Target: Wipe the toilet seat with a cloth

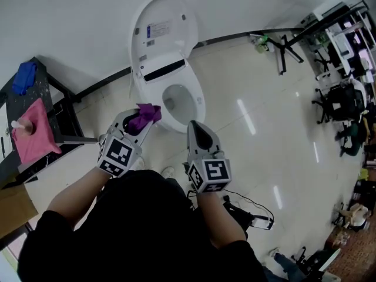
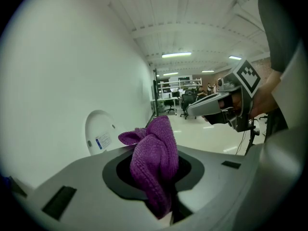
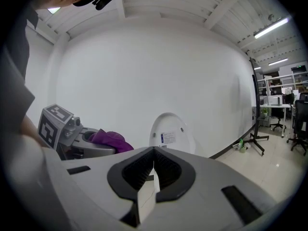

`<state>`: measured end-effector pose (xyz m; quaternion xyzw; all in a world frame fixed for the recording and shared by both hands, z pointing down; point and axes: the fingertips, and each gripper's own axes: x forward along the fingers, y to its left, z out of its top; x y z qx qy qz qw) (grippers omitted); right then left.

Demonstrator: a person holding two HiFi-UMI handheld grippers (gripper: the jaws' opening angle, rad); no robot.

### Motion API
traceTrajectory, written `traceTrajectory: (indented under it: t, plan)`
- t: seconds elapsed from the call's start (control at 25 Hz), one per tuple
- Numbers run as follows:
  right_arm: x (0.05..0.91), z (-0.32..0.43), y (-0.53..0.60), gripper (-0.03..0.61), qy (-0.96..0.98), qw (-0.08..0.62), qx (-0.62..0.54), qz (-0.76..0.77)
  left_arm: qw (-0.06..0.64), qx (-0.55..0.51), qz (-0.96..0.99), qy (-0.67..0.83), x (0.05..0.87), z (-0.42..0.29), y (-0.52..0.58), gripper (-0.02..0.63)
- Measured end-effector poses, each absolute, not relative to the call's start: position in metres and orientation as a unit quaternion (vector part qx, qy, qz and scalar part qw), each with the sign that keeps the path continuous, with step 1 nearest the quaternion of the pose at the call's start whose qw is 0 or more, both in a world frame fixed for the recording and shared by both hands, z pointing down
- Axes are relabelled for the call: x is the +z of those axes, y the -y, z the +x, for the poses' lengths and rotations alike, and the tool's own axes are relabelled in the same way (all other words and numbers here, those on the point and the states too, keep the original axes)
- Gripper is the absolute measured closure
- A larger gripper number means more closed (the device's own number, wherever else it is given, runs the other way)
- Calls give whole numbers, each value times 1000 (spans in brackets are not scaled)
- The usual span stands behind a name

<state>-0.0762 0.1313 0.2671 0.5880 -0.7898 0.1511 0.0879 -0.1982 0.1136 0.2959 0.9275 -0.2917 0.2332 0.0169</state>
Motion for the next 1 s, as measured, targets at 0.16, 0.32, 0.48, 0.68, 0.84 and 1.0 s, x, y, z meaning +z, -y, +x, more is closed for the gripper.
traceTrajectory:
  t: [0.16, 0.32, 0.48, 0.68, 0.84, 1.0]
  plan:
    - [248, -64, -150, 565, 807, 85, 131, 569, -13, 230, 924, 307, 267, -182, -136, 520]
    - [236, -48, -171, 565, 816, 83, 122, 559, -21, 225, 920, 319, 255, -166, -158, 520]
    - [230, -42, -185, 565, 822, 79, 120, 551, -23, 223, 917, 330, 247, -159, -168, 520]
    - [224, -43, -195, 565, 815, 71, 114, 564, -30, 223, 922, 314, 245, -160, -173, 520]
    - [224, -52, -197, 565, 803, 59, 117, 581, -37, 220, 929, 294, 241, -166, -171, 520]
    - [223, -65, -196, 565, 796, 59, 116, 592, -43, 217, 933, 283, 239, -177, -165, 519]
